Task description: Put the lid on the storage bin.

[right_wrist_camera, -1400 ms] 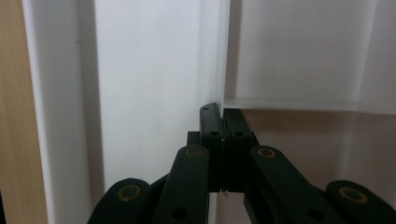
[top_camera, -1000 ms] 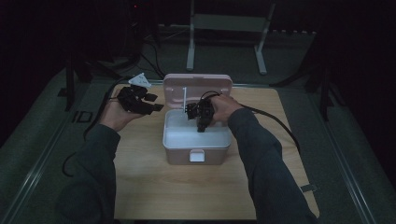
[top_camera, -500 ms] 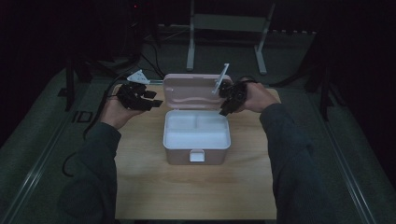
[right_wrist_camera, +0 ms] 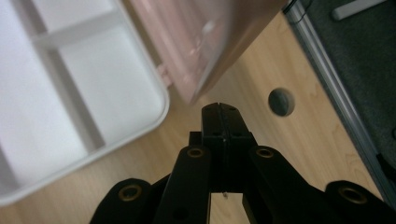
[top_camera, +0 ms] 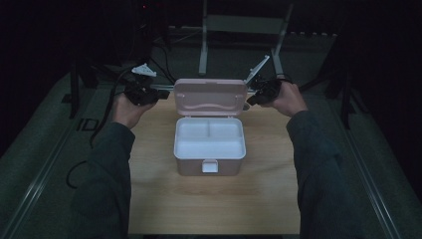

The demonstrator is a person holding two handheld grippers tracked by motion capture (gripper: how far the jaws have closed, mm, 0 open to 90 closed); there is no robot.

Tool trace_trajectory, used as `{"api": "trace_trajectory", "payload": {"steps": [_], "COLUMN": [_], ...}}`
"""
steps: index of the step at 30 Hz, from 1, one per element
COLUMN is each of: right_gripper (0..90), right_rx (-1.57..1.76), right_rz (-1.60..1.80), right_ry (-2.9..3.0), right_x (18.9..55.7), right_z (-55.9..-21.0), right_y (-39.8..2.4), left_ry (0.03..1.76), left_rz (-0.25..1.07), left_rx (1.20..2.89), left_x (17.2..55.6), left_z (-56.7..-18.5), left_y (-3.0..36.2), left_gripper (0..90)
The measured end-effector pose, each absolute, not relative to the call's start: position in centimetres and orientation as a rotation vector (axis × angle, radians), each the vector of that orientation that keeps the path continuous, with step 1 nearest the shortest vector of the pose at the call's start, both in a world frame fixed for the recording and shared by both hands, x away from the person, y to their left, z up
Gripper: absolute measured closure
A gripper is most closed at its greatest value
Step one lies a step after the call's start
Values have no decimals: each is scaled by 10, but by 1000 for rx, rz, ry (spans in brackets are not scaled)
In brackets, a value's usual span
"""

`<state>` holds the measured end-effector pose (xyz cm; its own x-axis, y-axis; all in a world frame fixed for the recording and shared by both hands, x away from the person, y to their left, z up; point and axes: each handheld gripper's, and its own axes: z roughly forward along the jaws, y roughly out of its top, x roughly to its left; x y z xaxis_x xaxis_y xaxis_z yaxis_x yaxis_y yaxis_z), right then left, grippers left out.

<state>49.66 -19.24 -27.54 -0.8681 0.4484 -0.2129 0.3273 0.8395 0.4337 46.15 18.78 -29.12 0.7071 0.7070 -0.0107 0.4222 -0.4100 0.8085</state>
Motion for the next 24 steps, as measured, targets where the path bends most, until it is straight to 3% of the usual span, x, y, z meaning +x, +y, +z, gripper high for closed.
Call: {"api": "trace_trajectory", "payload": {"steps": [13, 24], "right_gripper": [900, 900], "right_rx": [628, 498], "right_rz": [750, 818], "right_ry": [2566, 2584], "right_x": [501, 483], "right_z": [-261, -264], "right_y": [-191, -198], "left_ry": [859, 785], "left_rz": [401, 324], "left_rx": [2017, 1991], "left_x": [476, 458], "left_z": [-283, -293], "left_y": [168, 175], "left_gripper": [897, 896]}}
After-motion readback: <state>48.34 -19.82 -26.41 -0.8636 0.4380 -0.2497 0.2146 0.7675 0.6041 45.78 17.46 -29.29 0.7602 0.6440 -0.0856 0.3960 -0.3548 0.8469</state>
